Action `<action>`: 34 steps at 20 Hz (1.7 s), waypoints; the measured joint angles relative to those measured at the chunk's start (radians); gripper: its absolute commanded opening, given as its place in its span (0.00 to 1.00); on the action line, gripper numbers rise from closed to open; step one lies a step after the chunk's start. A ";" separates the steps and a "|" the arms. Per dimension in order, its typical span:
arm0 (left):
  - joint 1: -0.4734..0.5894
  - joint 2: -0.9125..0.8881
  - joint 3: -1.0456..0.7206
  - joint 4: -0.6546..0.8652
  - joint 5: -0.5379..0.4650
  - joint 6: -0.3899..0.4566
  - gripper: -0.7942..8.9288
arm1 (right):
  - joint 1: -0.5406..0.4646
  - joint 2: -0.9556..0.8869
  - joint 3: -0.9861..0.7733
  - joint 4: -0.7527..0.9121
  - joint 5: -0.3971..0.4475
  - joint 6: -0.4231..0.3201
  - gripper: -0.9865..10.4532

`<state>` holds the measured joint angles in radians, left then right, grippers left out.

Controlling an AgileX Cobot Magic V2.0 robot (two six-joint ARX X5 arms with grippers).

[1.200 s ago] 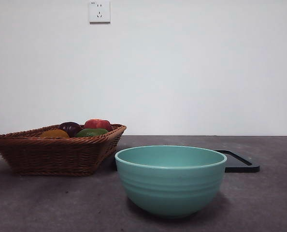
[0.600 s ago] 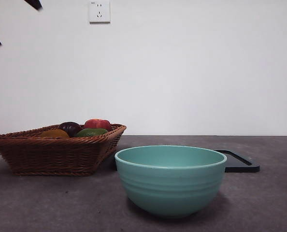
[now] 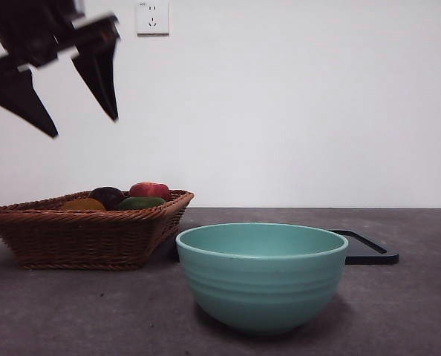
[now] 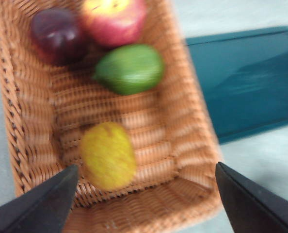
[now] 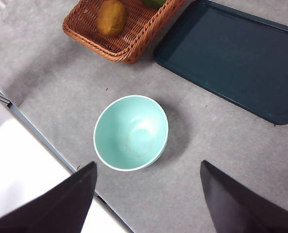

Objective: Pick up the wifruite, put it on the bowl, pick up the plate, put it on desk

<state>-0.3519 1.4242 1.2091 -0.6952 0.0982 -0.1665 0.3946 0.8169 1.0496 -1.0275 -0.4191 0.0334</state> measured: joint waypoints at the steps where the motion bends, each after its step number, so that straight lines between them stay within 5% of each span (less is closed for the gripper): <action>1: -0.004 0.042 0.013 -0.002 -0.020 0.000 0.53 | 0.000 0.000 0.000 0.000 0.000 0.000 0.38; 6: -0.006 0.207 0.018 -0.004 -0.097 0.000 0.53 | 0.000 0.000 0.000 0.000 0.000 0.000 0.38; 17: -0.011 0.317 0.019 0.050 -0.100 0.000 0.52 | 0.000 0.000 0.000 0.000 0.000 0.000 0.38; 22: -0.011 0.332 0.020 0.058 -0.100 -0.001 0.29 | 0.000 0.000 0.000 0.000 0.000 0.000 0.38; 25: -0.011 0.331 0.020 0.058 -0.100 -0.001 0.27 | 0.000 0.000 0.000 0.000 0.000 0.000 0.38; 30: -0.055 0.113 0.021 0.011 -0.015 -0.002 0.27 | 0.000 0.000 0.000 0.000 0.000 0.000 0.38; 34: -0.240 -0.040 0.021 -0.087 0.081 0.011 0.27 | 0.000 0.000 0.000 0.001 0.003 0.000 0.38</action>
<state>-0.5915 1.3838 1.2297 -0.7822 0.1795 -0.1558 0.3946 0.8169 1.0496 -1.0267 -0.4160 0.0334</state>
